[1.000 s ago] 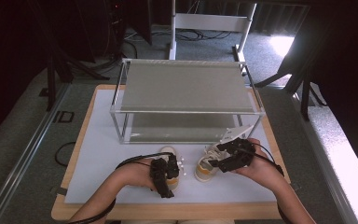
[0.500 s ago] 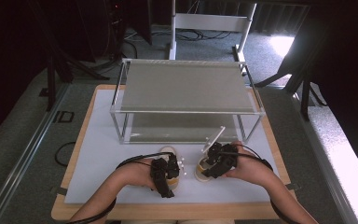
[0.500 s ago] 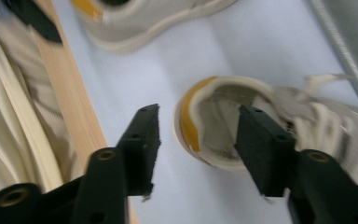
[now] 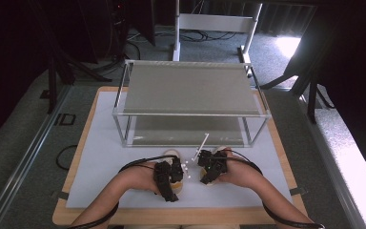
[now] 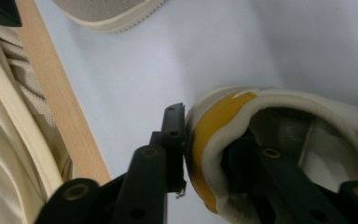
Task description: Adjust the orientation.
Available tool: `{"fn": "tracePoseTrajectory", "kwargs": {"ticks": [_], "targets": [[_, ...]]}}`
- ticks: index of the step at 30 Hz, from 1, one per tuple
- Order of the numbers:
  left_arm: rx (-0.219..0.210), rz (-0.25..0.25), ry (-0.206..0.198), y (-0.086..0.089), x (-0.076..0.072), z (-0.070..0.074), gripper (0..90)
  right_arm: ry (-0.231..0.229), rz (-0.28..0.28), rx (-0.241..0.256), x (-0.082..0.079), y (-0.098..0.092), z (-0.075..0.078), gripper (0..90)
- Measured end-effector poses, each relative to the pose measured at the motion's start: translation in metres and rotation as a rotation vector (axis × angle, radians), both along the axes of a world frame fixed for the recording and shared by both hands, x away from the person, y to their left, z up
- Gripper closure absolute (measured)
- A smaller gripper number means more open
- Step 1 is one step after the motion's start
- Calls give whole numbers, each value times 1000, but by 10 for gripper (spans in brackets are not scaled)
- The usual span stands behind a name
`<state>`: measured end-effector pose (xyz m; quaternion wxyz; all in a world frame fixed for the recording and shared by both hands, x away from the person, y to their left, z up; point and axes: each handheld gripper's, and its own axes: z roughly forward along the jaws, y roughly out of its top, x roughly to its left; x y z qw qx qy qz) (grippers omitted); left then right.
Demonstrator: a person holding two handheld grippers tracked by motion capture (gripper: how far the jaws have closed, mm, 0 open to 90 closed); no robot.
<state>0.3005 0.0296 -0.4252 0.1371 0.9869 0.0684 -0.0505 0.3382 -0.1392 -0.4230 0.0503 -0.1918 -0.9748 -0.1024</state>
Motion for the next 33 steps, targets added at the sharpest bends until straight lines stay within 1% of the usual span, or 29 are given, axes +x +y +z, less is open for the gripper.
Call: {"fn": "tracePoseTrajectory", "kwargs": {"ticks": [3,4,5,6,7,8,9,11,12,13,14,15,16,17,18,19,20,21,23,24,25,26,27,28,30,31,32,33], "targets": [[0,-1,-4,0,0,0,348,7,9,7,0,-1,0,775],[2,-5,-4,1,1,0,348,0,45,1,-2,-1,1,786],[2,-5,-4,1,1,0,348,-4,55,-2,-3,-1,1,788],[0,-7,-3,1,1,0,348,-14,83,-11,-5,-1,2,790],[-2,-1,2,1,1,0,348,-14,83,-11,-5,-1,2,790],[4,-4,-10,0,1,1,348,-36,142,-28,-11,1,1,791],[4,-4,-10,0,1,1,348,-36,142,-28,-11,1,1,791],[-1,3,-4,0,0,0,348,-29,197,-21,-14,1,1,791],[1,2,-2,0,0,0,348,-13,231,-10,-15,0,2,790],[1,2,-10,0,0,0,347,-2,261,-1,-17,0,2,790],[-14,16,-3,0,-1,0,347,4,284,5,-21,0,2,790],[-8,12,-2,1,-1,0,348,6,317,9,-23,0,2,789],[-25,34,4,0,-3,-2,348,8,320,18,-26,1,3,788],[-30,39,1,0,-3,-2,348,-10,376,9,-29,2,2,789],[-30,39,1,0,-3,-2,348,-10,376,9,-29,2,2,789],[-17,15,11,1,-2,-1,348,-3,371,7,-31,3,2,789],[-10,5,1,1,-1,0,348,-28,393,-7,-34,5,2,788],[-17,15,8,1,-2,-1,348,-48,408,-14,-35,6,2,789],[-12,4,7,1,-1,0,348,-74,421,-24,-37,8,2,788],[-17,9,8,1,-1,-1,348,-67,441,-6,-37,10,1,786],[-29,29,4,1,-3,-2,348,-67,441,-6,-37,10,1,786],[-33,34,1,0,-3,-2,348,-62,454,-9,-37,10,1,780],[-30,26,4,1,-3,-2,348,-64,468,-4,-37,11,0,777],[-25,14,7,1,-2,-1,349,-59,470,-5,-36,11,0,774],[-32,18,8,1,-3,-2,351,-66,472,-1,-34,11,0,754],[-35,22,6,1,-3,-2,351,-57,469,4,-33,11,0,742],[-39,26,7,1,-3,-2,353,-57,451,4,-32,10,0,709],[-36,23,1,1,-3,-2,353,-61,445,13,-31,10,2,682]]}}
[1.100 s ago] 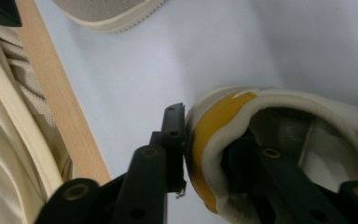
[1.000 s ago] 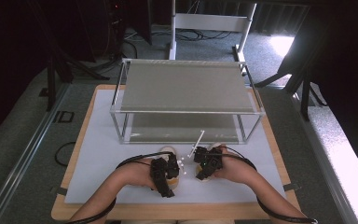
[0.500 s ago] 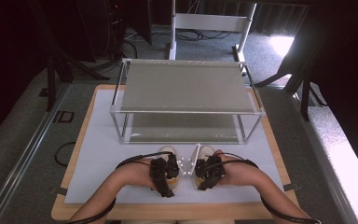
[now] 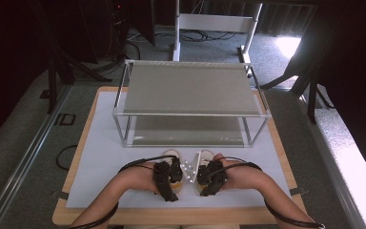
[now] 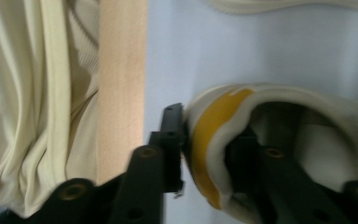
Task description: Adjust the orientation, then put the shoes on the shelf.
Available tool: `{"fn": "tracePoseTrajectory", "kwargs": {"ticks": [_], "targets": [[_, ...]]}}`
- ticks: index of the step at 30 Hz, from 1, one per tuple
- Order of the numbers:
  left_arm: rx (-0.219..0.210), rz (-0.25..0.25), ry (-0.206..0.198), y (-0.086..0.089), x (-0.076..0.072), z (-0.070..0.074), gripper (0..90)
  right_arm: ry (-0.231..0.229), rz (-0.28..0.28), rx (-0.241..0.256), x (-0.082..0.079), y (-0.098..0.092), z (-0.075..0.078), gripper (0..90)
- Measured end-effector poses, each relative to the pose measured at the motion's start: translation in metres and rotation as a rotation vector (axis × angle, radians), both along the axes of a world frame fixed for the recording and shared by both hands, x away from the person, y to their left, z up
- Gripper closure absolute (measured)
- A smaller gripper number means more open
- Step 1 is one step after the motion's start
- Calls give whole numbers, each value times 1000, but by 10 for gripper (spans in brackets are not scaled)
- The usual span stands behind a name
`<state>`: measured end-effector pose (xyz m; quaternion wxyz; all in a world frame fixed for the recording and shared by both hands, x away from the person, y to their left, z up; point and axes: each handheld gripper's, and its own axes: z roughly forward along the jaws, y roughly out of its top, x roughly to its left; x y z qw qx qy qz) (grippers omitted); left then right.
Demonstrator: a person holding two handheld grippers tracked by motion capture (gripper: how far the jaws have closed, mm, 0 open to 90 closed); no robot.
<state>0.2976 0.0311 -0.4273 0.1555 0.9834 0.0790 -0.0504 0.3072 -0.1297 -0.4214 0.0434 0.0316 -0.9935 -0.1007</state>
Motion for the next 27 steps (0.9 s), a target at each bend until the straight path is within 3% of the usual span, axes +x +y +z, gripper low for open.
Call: {"fn": "tracePoseTrajectory", "kwargs": {"ticks": [1,2,3,7,15,17,20,27], "targets": [[-12,13,8,0,-1,0,354,22,-20,9,0,-1,2,619],[-12,13,8,0,-1,0,353,22,-20,9,0,-1,2,619],[4,-8,-6,1,1,1,354,31,-73,36,2,-4,9,596],[7,-17,-4,0,2,1,355,24,-110,59,5,-9,14,571],[9,-20,-11,1,2,1,359,20,-111,87,2,-15,14,550],[21,-23,-35,2,2,1,412,21,-106,83,1,-16,14,543],[5,-11,-24,2,2,0,478,22,-104,79,1,-16,13,536],[10,-44,-77,3,1,-2,530,45,-92,35,4,-9,-5,562]]}}
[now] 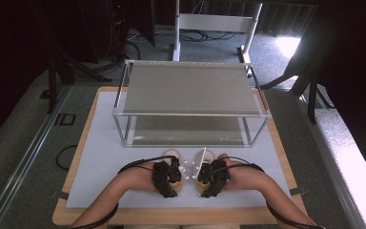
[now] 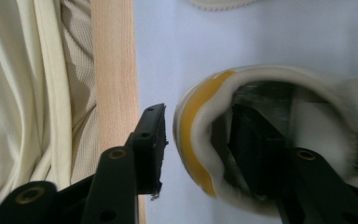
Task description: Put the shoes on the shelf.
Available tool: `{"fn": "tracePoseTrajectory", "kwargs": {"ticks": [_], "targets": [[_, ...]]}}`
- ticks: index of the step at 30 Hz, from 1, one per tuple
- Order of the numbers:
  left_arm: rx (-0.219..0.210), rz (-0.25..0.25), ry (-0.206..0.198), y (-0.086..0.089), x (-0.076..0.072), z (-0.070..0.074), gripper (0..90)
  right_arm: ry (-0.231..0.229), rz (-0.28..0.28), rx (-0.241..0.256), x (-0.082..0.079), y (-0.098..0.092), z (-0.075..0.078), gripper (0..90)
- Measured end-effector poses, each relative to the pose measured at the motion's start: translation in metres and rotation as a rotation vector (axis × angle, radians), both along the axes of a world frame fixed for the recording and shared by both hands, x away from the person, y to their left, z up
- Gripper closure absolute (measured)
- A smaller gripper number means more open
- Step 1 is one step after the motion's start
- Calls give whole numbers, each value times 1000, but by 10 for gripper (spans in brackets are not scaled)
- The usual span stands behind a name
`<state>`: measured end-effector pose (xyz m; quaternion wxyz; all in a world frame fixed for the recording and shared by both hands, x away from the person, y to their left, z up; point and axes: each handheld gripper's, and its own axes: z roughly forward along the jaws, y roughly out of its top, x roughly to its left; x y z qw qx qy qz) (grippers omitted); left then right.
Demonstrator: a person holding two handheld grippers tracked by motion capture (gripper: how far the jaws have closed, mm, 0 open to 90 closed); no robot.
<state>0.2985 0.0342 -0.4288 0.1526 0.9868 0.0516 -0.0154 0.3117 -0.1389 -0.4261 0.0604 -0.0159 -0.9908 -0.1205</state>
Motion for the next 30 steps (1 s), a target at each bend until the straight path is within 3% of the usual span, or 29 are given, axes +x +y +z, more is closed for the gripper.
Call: {"fn": "tracePoseTrajectory", "kwargs": {"ticks": [3,5,6,9,12,13,18,19,21,27,30], "targets": [[5,-23,2,0,0,-1,570,19,-1,-35,-1,3,-7,642],[18,-36,4,-1,0,-4,605,19,-1,-35,-1,3,-7,642],[26,-78,-9,-1,-1,-7,617,45,29,-42,-1,5,-8,741],[12,-91,-2,-1,-4,-7,677,51,37,-46,-1,5,-9,778],[7,-108,-5,0,-5,-7,720,49,54,-51,-1,7,-8,789],[-8,-66,20,1,-10,-7,742,44,66,-58,-1,7,-8,790],[-5,-76,27,2,-9,-7,775,24,85,-63,-4,7,-8,795],[4,-152,-10,1,-8,-6,775,15,118,-64,-5,6,-8,797],[0,-182,-15,2,-8,-3,775,7,108,-90,-6,5,-6,797],[-6,-215,-55,4,-4,2,775,-25,88,-96,-1,2,-1,797],[-8,-221,-54,3,-1,3,774,-32,97,-89,2,2,1,797]]}}
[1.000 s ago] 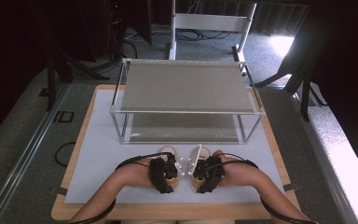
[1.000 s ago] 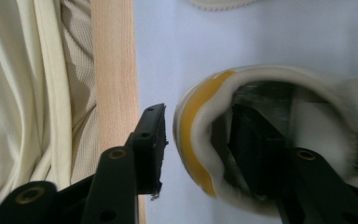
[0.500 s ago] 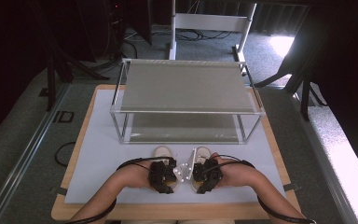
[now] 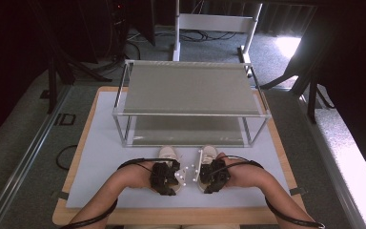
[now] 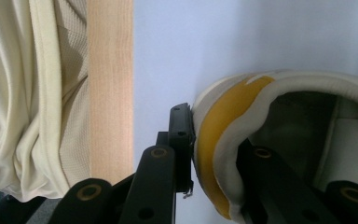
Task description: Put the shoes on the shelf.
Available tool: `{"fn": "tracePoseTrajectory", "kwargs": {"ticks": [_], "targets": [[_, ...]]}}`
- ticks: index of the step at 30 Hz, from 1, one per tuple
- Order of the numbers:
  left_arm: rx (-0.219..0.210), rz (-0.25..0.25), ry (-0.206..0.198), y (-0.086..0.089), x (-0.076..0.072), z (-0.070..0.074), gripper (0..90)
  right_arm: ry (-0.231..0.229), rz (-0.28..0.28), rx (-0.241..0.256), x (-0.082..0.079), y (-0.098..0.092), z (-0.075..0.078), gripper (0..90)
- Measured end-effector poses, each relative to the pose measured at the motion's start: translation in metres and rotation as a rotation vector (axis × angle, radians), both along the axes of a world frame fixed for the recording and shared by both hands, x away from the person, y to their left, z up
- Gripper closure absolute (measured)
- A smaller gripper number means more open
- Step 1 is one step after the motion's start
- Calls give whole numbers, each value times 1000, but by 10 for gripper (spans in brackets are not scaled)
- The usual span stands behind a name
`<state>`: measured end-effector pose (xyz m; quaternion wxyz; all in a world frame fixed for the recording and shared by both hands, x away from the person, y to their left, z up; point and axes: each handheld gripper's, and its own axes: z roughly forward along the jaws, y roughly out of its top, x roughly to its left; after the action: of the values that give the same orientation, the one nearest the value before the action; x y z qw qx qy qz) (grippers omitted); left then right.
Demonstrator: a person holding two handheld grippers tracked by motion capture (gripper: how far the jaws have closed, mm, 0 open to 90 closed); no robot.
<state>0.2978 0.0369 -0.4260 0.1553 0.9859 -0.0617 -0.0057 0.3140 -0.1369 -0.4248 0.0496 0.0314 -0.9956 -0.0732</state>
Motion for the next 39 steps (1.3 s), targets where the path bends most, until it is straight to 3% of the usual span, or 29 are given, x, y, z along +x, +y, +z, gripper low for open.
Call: {"fn": "tracePoseTrajectory", "kwargs": {"ticks": [8,12,16,23,28,30,34,39], "targets": [[8,-69,-5,-3,12,-2,774,7,13,12,15,4,7,797],[9,-62,-17,-1,19,-1,774,-2,25,5,24,7,9,797],[-26,-69,-29,0,29,-1,774,-4,20,-2,34,10,8,797],[-12,-79,-60,-2,47,-3,773,-29,12,-22,50,13,8,797],[-40,-73,-79,0,57,-3,772,-24,15,-11,59,12,7,797],[-71,-66,-87,4,70,-2,771,-32,-11,-9,66,10,6,796],[-37,-121,-93,3,74,-4,772,-56,-25,-11,76,8,5,796],[-48,-142,-112,4,80,-4,771,-57,-49,-22,87,6,5,796]]}}
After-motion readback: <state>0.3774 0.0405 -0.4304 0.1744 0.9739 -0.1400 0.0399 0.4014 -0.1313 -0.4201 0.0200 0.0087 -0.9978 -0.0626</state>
